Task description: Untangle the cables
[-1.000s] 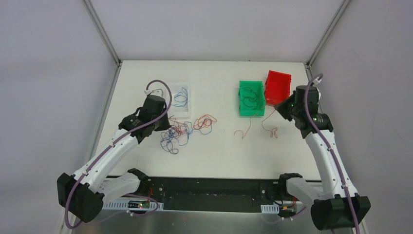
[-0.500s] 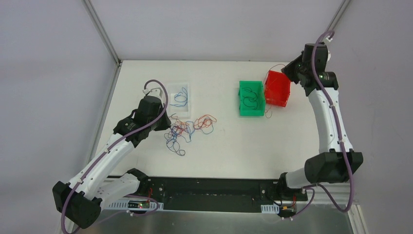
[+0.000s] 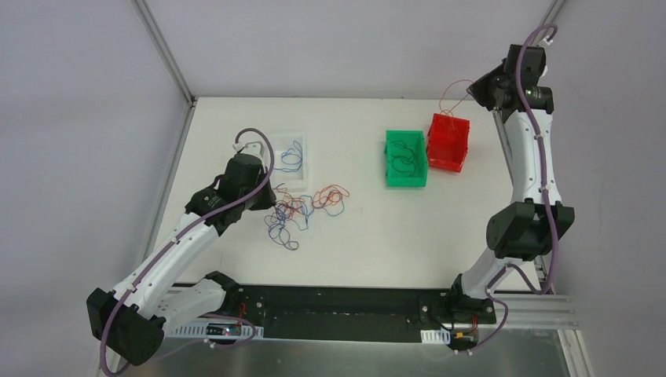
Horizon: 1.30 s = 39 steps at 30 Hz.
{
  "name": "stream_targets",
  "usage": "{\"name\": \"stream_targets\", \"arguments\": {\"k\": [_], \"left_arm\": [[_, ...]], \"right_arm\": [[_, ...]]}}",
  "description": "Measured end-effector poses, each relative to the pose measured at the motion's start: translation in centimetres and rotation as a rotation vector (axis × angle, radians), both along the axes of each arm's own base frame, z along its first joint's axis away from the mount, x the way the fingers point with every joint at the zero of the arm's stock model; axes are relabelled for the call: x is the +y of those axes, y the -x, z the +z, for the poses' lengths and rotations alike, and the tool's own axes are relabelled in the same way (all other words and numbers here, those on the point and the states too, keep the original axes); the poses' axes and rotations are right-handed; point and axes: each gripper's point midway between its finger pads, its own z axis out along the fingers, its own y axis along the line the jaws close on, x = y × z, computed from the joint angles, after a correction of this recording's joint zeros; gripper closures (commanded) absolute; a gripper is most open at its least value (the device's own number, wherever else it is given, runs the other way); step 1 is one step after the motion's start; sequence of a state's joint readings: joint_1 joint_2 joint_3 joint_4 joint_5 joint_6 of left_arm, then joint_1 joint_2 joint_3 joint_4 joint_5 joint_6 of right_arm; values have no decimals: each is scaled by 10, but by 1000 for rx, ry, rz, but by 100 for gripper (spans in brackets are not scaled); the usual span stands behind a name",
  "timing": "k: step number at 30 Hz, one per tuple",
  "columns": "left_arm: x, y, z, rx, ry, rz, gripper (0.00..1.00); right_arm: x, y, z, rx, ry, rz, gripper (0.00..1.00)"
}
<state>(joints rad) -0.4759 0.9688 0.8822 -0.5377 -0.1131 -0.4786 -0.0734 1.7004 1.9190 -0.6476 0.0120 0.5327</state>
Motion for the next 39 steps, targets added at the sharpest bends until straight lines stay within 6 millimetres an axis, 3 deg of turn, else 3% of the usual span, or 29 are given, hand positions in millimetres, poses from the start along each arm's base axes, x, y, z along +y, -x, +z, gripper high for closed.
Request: {"name": "stream_targets", "arguments": {"k": [6, 13, 21, 30, 39], "left_arm": [[0, -1, -1, 3, -6, -3, 100], [1, -1, -2, 3, -12, 0, 100], [4, -3, -2, -2, -27, 13, 100], [5, -3, -3, -3, -33, 11, 100], [5, -3, -3, -2, -33, 10, 100]], "right_arm": [[-16, -12, -43, 87, -23, -19, 100], [-34, 7, -122, 266, -27, -86, 100], [-71, 11, -159, 367, 42, -244, 100], [-87, 9, -139, 320, 57, -326, 100], [-92, -11, -63, 137, 32, -335, 100]]}}
